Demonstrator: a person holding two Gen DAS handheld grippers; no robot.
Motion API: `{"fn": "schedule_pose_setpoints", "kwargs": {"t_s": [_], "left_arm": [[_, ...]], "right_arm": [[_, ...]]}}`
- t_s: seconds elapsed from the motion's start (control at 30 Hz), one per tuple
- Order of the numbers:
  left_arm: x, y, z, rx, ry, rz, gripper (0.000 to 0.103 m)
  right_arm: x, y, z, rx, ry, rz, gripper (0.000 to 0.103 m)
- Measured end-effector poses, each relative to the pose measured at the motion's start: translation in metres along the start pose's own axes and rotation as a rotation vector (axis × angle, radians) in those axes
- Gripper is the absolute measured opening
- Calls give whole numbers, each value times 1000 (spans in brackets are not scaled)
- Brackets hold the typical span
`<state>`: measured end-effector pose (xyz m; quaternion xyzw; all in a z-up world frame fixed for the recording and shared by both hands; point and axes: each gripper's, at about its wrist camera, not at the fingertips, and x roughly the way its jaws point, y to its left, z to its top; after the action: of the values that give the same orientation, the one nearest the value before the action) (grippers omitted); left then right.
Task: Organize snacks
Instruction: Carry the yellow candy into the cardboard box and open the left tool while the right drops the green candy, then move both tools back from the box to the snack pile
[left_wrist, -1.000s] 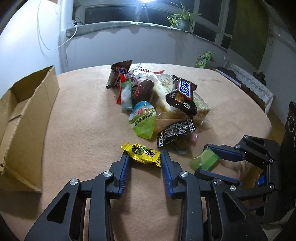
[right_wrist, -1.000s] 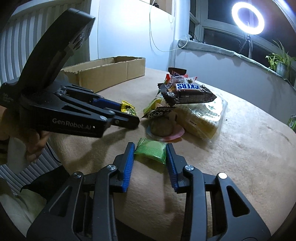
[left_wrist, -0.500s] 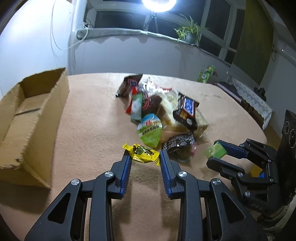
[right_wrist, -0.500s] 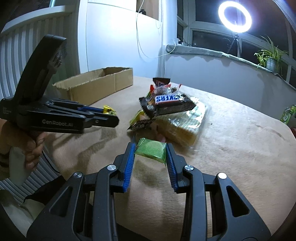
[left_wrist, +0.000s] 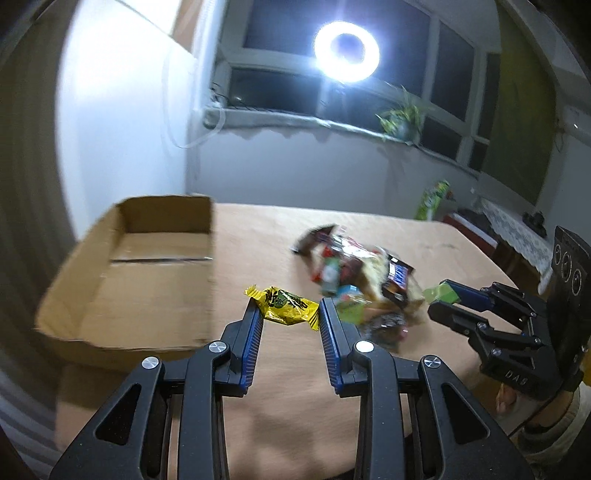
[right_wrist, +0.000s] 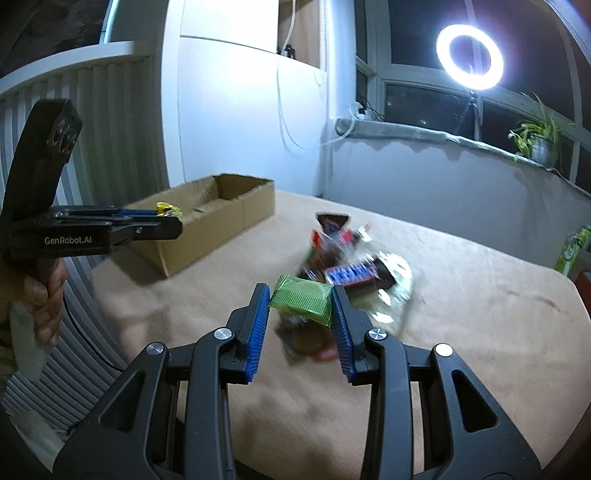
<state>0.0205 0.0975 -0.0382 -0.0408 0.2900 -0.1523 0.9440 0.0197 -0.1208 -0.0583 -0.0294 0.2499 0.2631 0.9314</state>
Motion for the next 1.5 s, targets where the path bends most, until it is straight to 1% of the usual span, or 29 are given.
{"fn": "schedule_pose_setpoints", "kwargs": {"t_s": [0.17,0.37,0.43,0.57,0.67,0.7,0.73,0.77,0.8,0.83,0.87,0.93,0.97,1.07,1.2,1.5], "left_arm": [[-20,38,-3,-64,-36,60,29],[-30,72,1,-102,-67,106,29],[-27,83,6,-104,-75,113,29],[-13,104,15,-109,-68,118,29],[4,124,16,-120,-43,107,29],[9,128,16,-124,-32,117,30],[14,131,16,-127,-21,132,30],[16,132,16,-128,-17,143,33],[17,132,15,-129,-14,151,36],[16,132,15,-131,-14,163,46],[15,132,15,-128,-16,183,59],[11,129,15,-116,-23,217,69],[9,129,16,-110,-25,227,69],[2,123,22,-96,-36,244,69],[-10,115,26,-76,-60,252,70],[-34,85,33,-30,-94,258,71]], "right_arm": [[13,30,26,-23,-28,65,35],[47,84,63,-87,-35,158,35],[64,105,78,-114,-37,187,35],[90,116,95,-152,-57,219,35],[115,122,110,-172,-67,239,35],[127,124,115,-177,-68,244,35],[133,124,117,-178,-66,245,37],[147,125,119,-177,-49,244,40],[157,127,121,-180,-18,240,51],[160,126,120,-182,-10,231,55],[160,124,119,-178,-20,216,56],[153,120,116,-166,-48,197,67],[147,118,112,-162,-64,176,68],[134,111,105,-146,-70,140,69],[115,103,96,-103,-76,121,73],[73,102,84,-108,-96,139,74]]}}
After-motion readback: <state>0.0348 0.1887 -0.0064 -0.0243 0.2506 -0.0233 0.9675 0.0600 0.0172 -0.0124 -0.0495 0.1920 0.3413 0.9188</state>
